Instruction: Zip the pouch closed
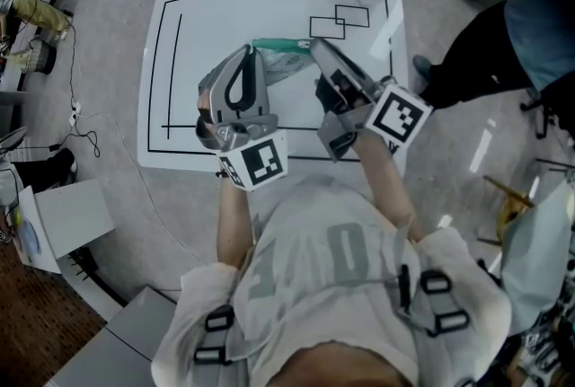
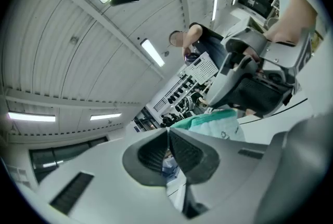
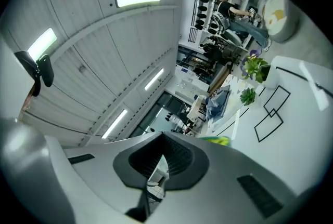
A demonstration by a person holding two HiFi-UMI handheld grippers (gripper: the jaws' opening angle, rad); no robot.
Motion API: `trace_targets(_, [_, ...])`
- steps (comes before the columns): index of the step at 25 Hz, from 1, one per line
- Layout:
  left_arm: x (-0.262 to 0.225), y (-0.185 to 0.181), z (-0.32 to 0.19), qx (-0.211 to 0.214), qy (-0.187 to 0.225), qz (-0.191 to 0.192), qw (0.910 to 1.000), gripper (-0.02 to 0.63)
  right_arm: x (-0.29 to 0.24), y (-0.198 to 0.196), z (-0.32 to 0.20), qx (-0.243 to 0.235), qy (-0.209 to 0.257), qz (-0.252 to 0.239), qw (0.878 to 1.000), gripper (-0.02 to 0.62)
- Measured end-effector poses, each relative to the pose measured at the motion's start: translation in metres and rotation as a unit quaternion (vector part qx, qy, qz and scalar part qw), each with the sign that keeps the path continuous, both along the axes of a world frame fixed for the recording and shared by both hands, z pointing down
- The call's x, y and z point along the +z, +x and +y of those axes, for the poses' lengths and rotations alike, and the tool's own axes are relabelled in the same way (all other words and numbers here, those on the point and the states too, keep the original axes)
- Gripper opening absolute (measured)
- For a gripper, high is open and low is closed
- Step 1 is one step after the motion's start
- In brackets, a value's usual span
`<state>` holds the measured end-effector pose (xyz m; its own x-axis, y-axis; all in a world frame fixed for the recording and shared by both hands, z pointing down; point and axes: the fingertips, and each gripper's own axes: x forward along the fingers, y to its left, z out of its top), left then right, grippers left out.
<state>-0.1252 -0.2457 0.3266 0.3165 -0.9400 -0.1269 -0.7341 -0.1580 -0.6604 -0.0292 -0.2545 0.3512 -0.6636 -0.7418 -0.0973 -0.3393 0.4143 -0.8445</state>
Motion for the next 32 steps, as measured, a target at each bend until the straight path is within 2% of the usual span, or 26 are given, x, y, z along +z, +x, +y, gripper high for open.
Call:
trace_targets(5, [-0.001, -0.041, -0.002, -0.051, -0.007, -0.023, 0.9984, 0.017, 0.014, 0.034, -0.003, 0.046, -0.003, 0.036, 0.998, 0.009])
trace_targets(8, [0.006, -0.045, 0.002, -0.054, -0.016, -0.037, 0.9978, 0.017, 0.017, 0.040, 0.001, 0.050, -0.001, 0.042, 0.998, 0.009])
trace_targets(11, [0.008, -0.042, 0.003, -0.051, -0.024, -0.015, 0.9983, 0.017, 0.022, 0.041, 0.003, 0.054, -0.005, 0.050, 0.997, 0.009])
trace_targets(15, [0.002, -0.036, 0.009, -0.040, -0.030, -0.010, 0.9987, 0.017, 0.022, 0.046, 0.008, 0.055, -0.008, 0.056, 0.997, 0.009])
trace_targets(18, [0.008, -0.034, 0.013, -0.036, -0.055, 0.016, 0.9977, 0.017, 0.023, 0.048, 0.011, 0.060, -0.013, 0.060, 0.996, 0.009])
trace_targets(21, [0.027, -0.031, 0.008, -0.031, -0.097, 0.048, 0.9936, 0.018, 0.033, 0.049, 0.009, 0.065, -0.027, 0.074, 0.995, 0.009])
trace_targets(25, [0.051, -0.023, 0.000, -0.011, -0.170, 0.119, 0.9783, 0.018, 0.049, 0.052, 0.002, 0.076, -0.038, 0.110, 0.990, 0.011])
trace_targets(27, [0.061, -0.021, -0.006, -0.003, -0.189, 0.127, 0.9737, 0.021, 0.053, 0.051, -0.003, 0.080, -0.034, 0.128, 0.988, 0.011])
trace_targets(29, [0.068, -0.019, -0.011, -0.003, -0.200, 0.132, 0.9709, 0.053, 0.054, 0.050, -0.006, 0.086, -0.026, 0.149, 0.985, 0.014])
trace_targets(30, [0.070, -0.017, -0.013, 0.000, -0.204, 0.138, 0.9691, 0.106, 0.053, 0.049, -0.008, 0.088, -0.021, 0.157, 0.983, 0.060])
trace_targets(31, [0.071, -0.015, -0.015, 0.004, -0.208, 0.146, 0.9671, 0.148, 0.053, 0.048, -0.009, 0.089, -0.017, 0.158, 0.983, 0.136])
trace_targets(32, [0.070, -0.013, -0.016, 0.009, -0.211, 0.153, 0.9653, 0.164, 0.053, 0.047, -0.010, 0.091, -0.015, 0.153, 0.984, 0.146])
